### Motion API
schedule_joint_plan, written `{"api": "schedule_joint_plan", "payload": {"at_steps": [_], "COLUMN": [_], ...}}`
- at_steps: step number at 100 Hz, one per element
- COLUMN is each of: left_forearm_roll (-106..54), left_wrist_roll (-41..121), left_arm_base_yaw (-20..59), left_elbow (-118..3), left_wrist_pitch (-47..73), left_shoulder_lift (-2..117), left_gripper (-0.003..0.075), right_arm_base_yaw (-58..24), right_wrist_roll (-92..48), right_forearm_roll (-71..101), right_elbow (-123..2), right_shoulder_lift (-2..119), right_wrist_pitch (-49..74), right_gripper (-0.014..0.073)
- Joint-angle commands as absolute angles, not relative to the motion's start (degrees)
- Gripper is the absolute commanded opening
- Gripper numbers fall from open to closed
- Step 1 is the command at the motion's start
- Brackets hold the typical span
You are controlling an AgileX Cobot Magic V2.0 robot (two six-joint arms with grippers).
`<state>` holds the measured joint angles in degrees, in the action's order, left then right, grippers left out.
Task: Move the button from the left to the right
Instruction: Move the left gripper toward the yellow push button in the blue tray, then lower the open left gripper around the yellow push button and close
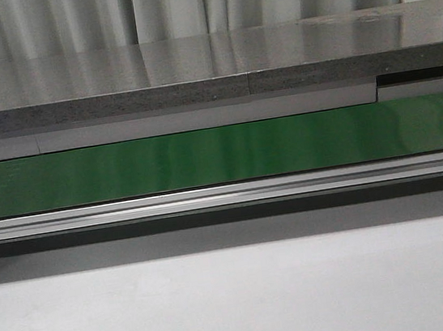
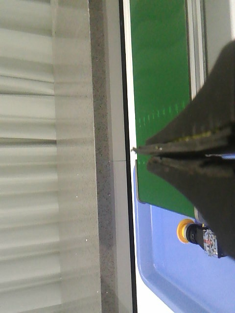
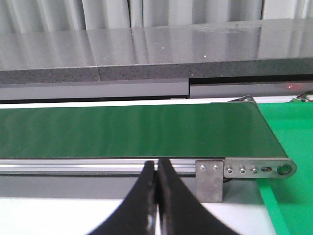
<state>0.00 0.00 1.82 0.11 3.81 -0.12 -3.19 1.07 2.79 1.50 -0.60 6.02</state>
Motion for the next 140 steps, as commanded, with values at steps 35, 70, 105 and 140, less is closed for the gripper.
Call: {"api": "schedule_joint_plan", "payload": {"at_steps": [35,70,105,140], "left_forearm_roll": [-3.08,-4.14,-5.56,-5.56], "left_wrist_roll": [-0.76,-0.76,-0.76,-0.35], "left_arm_base_yaw": [2.21,2.21,2.21,2.21], "left_elbow": [-20.50,-42.23,-43.84,-43.84], "left_wrist_pitch": [18.68,41.75,43.06,42.95], "left_shoulder_lift": [11.97,31.53,37.61,37.67], "left_gripper": [-0.0021,-0.0020,-0.0019,0.0608], "right_arm_base_yaw": [-3.32,-3.32,-3.32,-3.32], "right_wrist_roll": [0.99,0.99,0.99,0.99], "right_forearm_roll": [2.04,2.04,2.04,2.04], "right_elbow": [0.59,0.59,0.59,0.59], "right_shoulder_lift": [-1.71,-1.71,-1.71,-1.71], "right_wrist_pitch": [1.12,1.12,1.12,1.12], "right_gripper": [-0.0066,-0.0066,-0.0066,-0.0066]}}
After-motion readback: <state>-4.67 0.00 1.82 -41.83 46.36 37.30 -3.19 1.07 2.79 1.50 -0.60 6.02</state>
